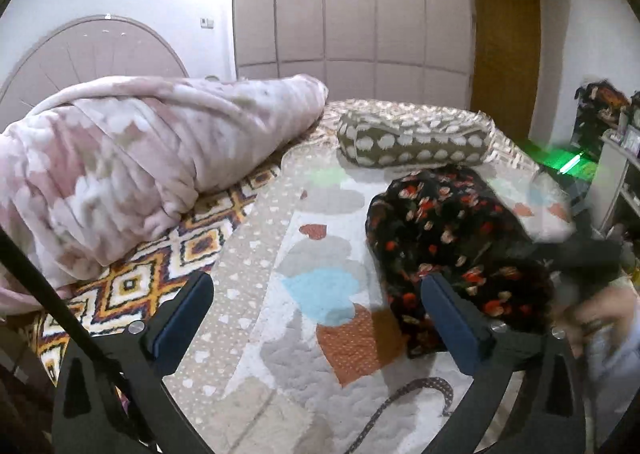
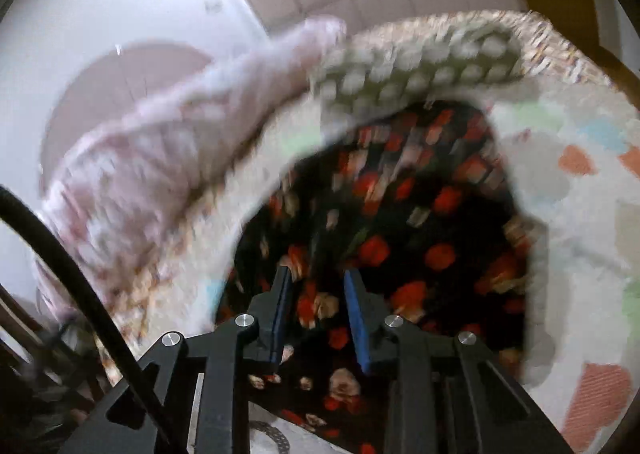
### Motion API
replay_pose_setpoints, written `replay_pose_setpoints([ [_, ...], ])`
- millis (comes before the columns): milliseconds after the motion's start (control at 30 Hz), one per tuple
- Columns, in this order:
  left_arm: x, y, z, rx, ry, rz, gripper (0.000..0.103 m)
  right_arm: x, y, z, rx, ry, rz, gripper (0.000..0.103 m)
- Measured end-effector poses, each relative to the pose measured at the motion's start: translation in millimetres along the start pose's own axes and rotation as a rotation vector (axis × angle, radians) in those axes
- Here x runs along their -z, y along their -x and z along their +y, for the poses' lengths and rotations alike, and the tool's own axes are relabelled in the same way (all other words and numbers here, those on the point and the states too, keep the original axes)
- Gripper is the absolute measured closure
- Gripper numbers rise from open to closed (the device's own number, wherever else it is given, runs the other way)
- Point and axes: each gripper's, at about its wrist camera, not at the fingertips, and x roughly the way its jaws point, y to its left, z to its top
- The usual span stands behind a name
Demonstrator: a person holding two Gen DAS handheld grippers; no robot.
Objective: Fold large clothes
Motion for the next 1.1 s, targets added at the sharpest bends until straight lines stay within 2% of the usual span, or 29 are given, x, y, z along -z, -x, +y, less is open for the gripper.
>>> replay_pose_setpoints([
  [67,1,4,4,0.059,0.017,0.022,0.0,9,-22,-1,0.062,0.024,0.045,0.074],
  [133,5,6,10,0.116,0.041,0.043,0.0,10,-17,8,0.106,0.041,0.02,0.074],
  [233,13,0,19,0.129,0.117,0.086,0.0,5,1,32,0.072,0.072,-0.008,0.072],
  [333,19,-3,26,0.125,0.171,0.112,0.0,2,-6,53,0.062,0.104,0.001,0.072],
  [467,21,2,34,0.065,0.18,0.102,0.0,3,-53,54,0.117,0.09,0.095,0.073],
  [533,21,7,36,0.024,0.171,0.078,0.0,4,-48,57,0.129,0.068,0.062,0.074],
  [600,20,10,39,-0.008,0.171,0.056,0.0,5,-27,70,0.135,0.084,-0.035,0.074],
  [633,20,11,41,-0.007,0.177,0.049,0.0,6,-18,78,0.129,0.107,-0.072,0.074],
  [700,20,11,42,-0.01,0.191,0.042,0.0,3,-12,91,0.097,0.134,-0.091,0.074],
  [767,21,11,41,-0.014,0.186,0.049,0.0,-1,-19,100,0.031,0.141,-0.064,0.074],
  [833,22,10,40,-0.037,0.175,0.05,0.0,-4,-39,104,0.003,0.135,-0.019,0.073],
  [867,22,11,40,-0.051,0.169,0.047,0.0,-5,-55,101,-0.019,0.115,0.034,0.069],
  [900,22,11,41,-0.067,0.163,0.045,0.0,-6,-69,97,-0.001,0.1,0.069,0.07],
  [933,22,12,41,-0.09,0.155,0.04,0.0,-6,-83,91,0.103,0.092,0.093,0.074],
  [967,22,12,41,-0.114,0.148,0.035,0.0,-5,-91,86,0.19,0.091,0.096,0.091],
  [1000,22,13,42,-0.134,0.143,0.026,0.0,-5,-95,78,0.232,0.077,0.084,0.096],
  [1067,22,17,46,-0.155,0.151,0.007,0.0,-5,-88,72,0.205,0.03,0.054,0.095],
  [1100,22,19,48,-0.161,0.159,-0.002,0.0,-4,-79,73,0.187,0.022,0.038,0.091],
])
